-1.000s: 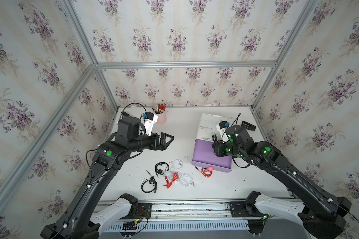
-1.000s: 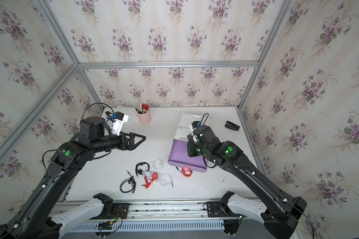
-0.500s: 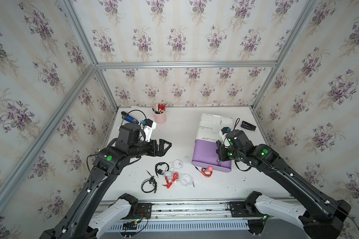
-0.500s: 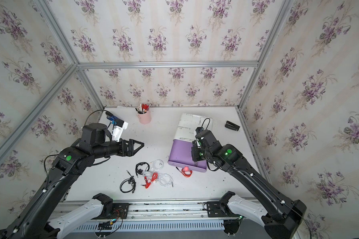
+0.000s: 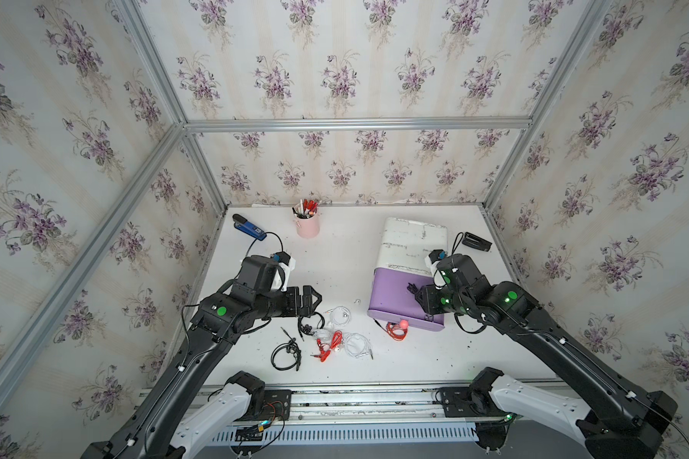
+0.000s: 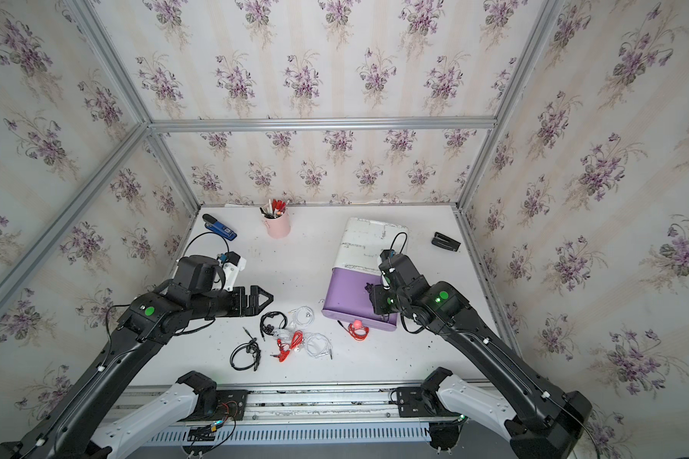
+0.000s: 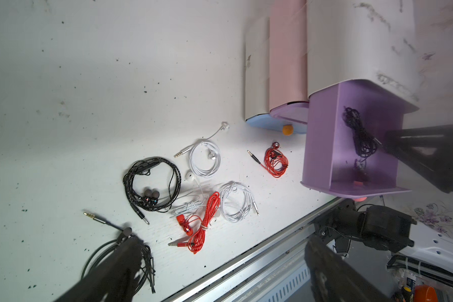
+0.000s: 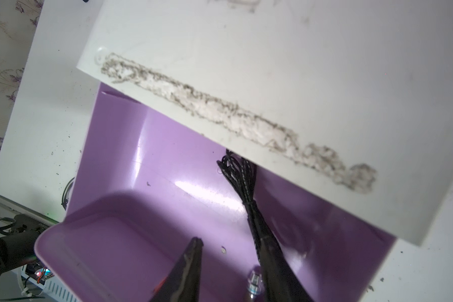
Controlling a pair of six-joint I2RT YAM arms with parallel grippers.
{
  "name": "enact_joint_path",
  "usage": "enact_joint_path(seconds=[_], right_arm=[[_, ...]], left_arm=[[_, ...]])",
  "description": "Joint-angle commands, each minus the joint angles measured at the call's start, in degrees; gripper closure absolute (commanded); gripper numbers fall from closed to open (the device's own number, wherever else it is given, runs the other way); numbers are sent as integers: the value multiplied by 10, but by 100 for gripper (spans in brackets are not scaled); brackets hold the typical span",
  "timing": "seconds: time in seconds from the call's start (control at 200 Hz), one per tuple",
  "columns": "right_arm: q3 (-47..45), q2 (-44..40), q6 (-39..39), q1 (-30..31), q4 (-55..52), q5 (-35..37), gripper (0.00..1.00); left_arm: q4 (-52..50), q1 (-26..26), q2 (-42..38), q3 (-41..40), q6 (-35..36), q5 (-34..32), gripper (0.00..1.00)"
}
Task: Place the wired earphones into the drawer by color
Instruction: Place the wired earphones in the drawer, then pick up the wired earphones from the center of the board.
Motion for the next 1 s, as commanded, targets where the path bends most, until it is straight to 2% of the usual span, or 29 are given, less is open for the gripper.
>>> enact_joint_path(seconds=[0.0,0.095,0.16,0.275,0.455,0.599,0.794,0.994], right_arm=[[21,4,-8,-3,6,1,54],[54,11,-15,-5,1,5,48],[79,15,-20,-5,-2,7,46],[118,24,-17,-5,-6,17,45],[154,31,-5,-5,1,13,45],[169,28,-2,-5,7,15,47],[176,27,-2,-4,12,9,48],[160,14,-2,-5,21,5,48]], left_arm=[[-33,1,2,-12,-33,-39,1],[-78,0,14,-20,-58,-70,1],[-95,0,20,-40,-101,-74,1],[-75,-1,5,-102,-174,-33,0],[-54,-13,-48,-186,-257,-14,2],[-68,-29,-42,-199,-258,-41,6],[-59,-89,36,-206,-252,-99,7],[-25,-122,84,-224,-263,-114,18]])
